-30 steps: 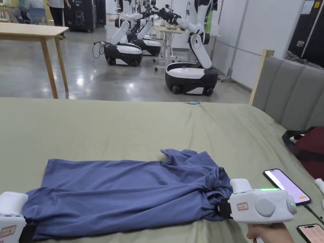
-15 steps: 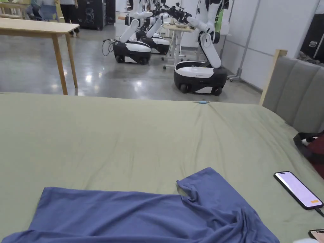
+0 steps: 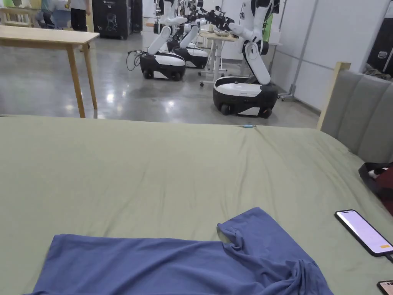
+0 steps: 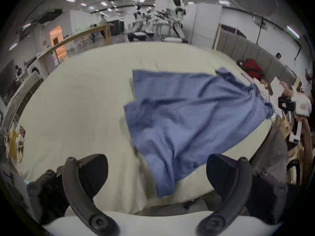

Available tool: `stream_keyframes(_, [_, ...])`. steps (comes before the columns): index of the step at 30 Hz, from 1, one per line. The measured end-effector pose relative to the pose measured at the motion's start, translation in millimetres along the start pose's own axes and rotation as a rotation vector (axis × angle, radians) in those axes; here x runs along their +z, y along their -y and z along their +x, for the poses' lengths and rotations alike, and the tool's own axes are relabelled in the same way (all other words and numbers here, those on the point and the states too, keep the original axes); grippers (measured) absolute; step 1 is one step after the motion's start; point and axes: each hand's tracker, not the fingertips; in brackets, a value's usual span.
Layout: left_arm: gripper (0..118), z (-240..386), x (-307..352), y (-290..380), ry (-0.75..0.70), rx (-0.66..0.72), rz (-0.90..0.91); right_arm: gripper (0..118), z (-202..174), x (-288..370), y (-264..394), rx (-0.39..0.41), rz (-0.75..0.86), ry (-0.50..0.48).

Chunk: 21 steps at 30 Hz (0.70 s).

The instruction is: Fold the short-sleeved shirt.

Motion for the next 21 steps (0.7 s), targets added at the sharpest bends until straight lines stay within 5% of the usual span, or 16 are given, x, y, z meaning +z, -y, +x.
stream_keyframes(2, [82, 0, 25, -6, -0.004, 0.010, 0.096, 99, -8, 37, -8, -0.025, 0.172, 0.004])
stream_keyframes(3, [53, 2, 38, -9, 0.005, 0.003, 0.160, 76, -12, 57, -10, -0.024, 0.267, -0.009])
stream_keyframes(4, [5, 5, 50, -11, -0.006, 0.002, 0.219, 21, -17, 70, -12, -0.015, 0.318, -0.010])
stream_keyframes(5, [0, 7, 55, -13, -0.013, 0.002, 0.266, 21, -22, 76, -14, -0.007, 0.341, 0.004])
stream_keyframes(7, [0, 16, 65, -17, -0.062, -0.017, 0.361, 0, -34, 79, -13, 0.022, 0.355, 0.044])
stream_keyframes(14, [0, 16, 33, -88, 0.018, -0.055, 0.332, 0, -39, 67, -23, 0.037, 0.312, -0.020])
stream_keyframes(15, [9, 13, 17, -108, 0.026, -0.075, 0.293, 0, -39, 65, -23, 0.034, 0.310, -0.025])
stream_keyframes(17, [79, 1, -24, -142, 0.029, -0.099, 0.201, 0, -39, 63, -24, 0.032, 0.311, -0.038])
stream_keyframes(18, [102, -4, -48, -158, 0.026, -0.111, 0.126, 0, -38, 61, -25, 0.031, 0.309, -0.044])
stream_keyframes(21, [108, -17, -116, -185, -0.029, -0.171, 0.035, 0, -36, 57, -24, 0.021, 0.295, -0.039])
